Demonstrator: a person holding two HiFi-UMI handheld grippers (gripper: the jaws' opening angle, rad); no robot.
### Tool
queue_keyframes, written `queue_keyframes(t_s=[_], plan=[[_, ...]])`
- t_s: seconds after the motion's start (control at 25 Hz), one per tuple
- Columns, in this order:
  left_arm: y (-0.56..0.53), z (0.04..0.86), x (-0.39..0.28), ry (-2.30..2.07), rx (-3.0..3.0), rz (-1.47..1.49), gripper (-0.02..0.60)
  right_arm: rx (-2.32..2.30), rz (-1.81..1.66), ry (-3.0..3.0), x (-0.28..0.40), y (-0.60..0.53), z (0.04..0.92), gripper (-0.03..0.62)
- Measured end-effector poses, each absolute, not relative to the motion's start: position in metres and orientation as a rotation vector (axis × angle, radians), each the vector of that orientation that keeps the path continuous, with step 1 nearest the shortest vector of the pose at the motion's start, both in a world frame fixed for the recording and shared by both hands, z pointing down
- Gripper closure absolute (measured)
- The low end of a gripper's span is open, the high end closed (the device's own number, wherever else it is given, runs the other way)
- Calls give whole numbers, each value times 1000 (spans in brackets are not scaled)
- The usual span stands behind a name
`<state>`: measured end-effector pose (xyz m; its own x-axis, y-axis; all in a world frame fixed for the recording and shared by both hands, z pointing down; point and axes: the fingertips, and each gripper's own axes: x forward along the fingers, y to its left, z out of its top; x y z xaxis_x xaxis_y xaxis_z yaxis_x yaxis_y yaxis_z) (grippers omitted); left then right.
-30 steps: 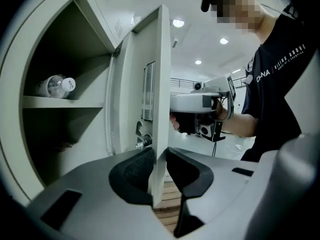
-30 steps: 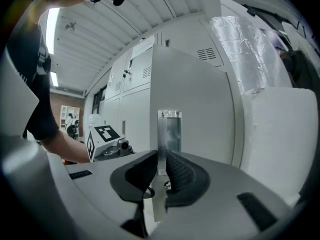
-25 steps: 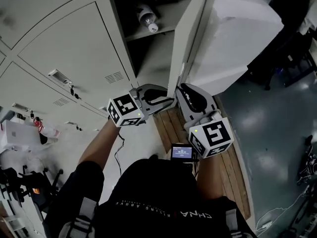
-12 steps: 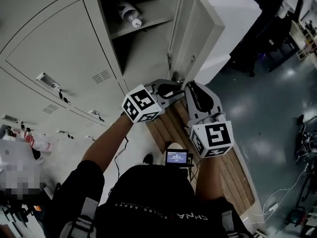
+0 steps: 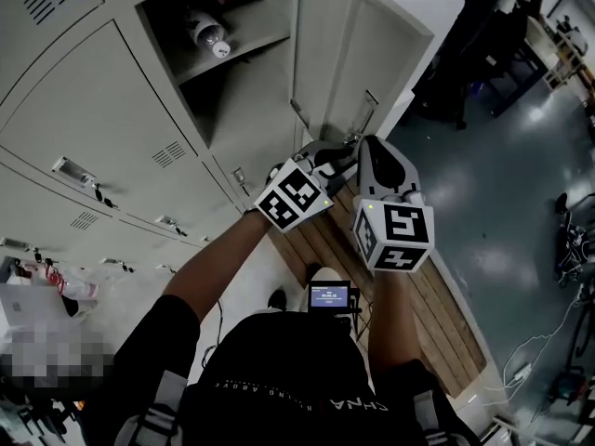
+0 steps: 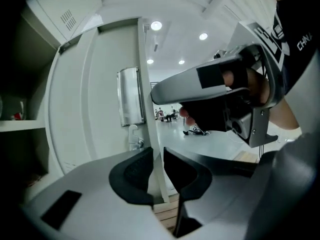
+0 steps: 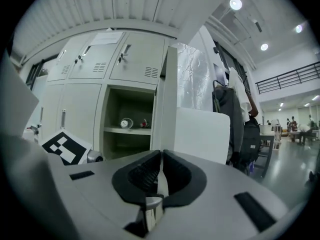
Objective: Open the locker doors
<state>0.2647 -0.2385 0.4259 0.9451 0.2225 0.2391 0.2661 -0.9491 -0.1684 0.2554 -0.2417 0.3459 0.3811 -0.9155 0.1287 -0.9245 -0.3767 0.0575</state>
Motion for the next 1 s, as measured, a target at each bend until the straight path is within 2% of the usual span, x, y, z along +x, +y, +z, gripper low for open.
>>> queue_keyframes(t_s=[0.28, 1.0], plan=[[-241, 434, 277, -221, -2776, -388, 523, 2578, 116, -1586, 288, -237, 346, 556], [-245, 430, 295, -460, -2922, -306, 523, 2570, 217, -1607, 355, -247, 364, 556]])
